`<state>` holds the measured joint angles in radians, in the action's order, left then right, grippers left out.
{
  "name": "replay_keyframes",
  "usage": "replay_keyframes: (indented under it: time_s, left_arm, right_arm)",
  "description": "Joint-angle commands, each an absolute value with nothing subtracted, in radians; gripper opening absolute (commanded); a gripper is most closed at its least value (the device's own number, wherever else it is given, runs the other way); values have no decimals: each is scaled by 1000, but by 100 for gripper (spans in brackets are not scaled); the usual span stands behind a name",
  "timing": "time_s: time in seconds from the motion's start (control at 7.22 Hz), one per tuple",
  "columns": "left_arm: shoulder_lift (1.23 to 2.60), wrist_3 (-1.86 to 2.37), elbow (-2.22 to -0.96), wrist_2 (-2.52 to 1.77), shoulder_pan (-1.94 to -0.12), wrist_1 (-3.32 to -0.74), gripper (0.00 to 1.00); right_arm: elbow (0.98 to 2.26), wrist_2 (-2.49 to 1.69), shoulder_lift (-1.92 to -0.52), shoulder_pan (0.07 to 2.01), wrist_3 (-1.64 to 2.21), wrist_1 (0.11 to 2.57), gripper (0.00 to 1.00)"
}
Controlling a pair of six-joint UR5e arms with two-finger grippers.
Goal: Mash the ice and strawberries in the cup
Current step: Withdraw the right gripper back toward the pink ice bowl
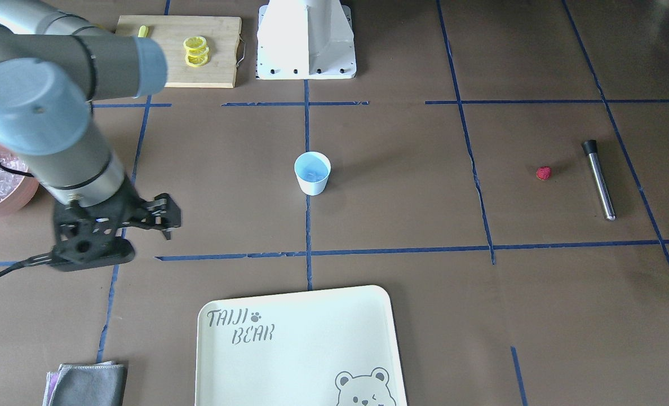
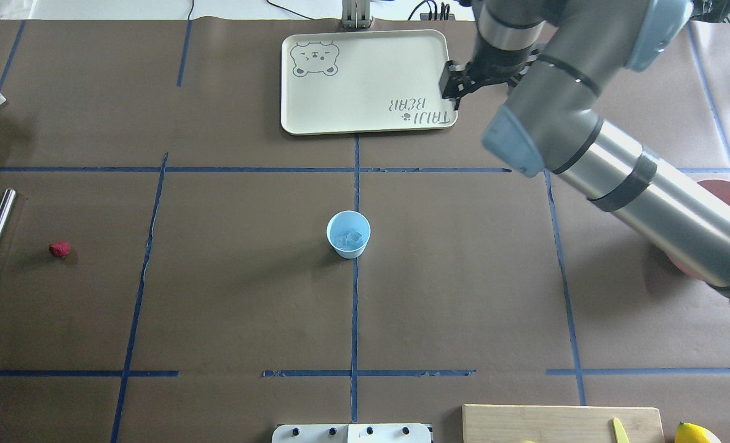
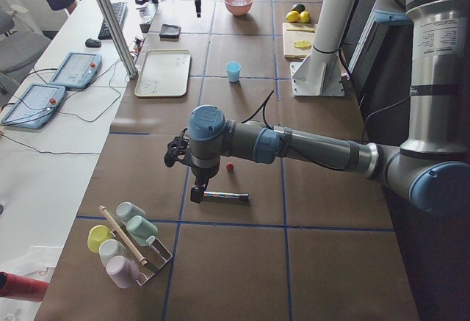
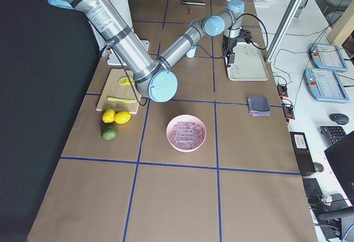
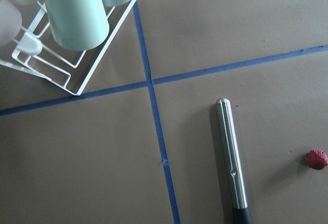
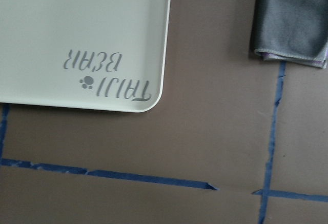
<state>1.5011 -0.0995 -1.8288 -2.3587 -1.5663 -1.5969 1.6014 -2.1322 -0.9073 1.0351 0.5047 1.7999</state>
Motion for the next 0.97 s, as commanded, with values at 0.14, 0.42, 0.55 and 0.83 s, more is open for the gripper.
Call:
replay_keyframes:
  time_s: [0.14, 0.42, 0.55, 0.83]
  left_arm:
    - [1572, -74, -1780, -2367, -1565, -1612, 100]
    - [1577, 76, -1776, -2367, -1559, -1624, 100]
    - [1578, 75, -1776, -2367, -1557, -1624, 100]
    - [1574, 90, -1798, -2367, -1495, -1690, 100]
  right_arm:
    - [1739, -2259, -1214, 1251, 102, 1787, 100]
    - [1750, -2316, -1346, 1374, -105, 1789, 99]
    - [1750, -2319, -1433, 1437, -194, 1789, 99]
    - [1750, -2345, -1588, 1553, -209, 1778, 99]
